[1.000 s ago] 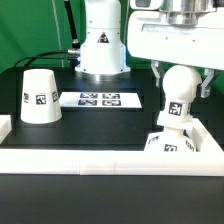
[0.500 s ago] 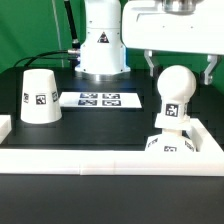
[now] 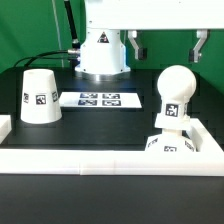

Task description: Assemble lamp

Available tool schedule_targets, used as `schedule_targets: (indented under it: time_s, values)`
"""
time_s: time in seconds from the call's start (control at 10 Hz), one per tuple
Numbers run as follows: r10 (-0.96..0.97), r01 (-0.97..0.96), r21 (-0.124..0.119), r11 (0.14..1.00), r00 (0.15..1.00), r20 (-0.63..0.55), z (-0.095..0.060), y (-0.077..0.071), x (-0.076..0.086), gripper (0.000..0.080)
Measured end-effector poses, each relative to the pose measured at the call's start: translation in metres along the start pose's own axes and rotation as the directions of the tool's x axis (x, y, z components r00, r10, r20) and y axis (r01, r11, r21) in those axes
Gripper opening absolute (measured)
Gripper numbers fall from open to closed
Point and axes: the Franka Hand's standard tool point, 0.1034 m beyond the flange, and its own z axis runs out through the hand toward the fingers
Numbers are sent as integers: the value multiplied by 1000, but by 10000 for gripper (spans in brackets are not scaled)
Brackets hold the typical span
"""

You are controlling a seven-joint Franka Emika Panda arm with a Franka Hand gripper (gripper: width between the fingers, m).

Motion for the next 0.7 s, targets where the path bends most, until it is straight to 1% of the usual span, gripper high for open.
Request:
schedule_targets:
  time_s: [0.5,0.6,0.7]
  values:
    - [-7,7,1,1000,1000,-2,2,-2,-1,699]
    - [-53,53,1,999,999,-3,7,2,-9,699]
    - [-182,182,0,983,983,-9,13,17,-19,699]
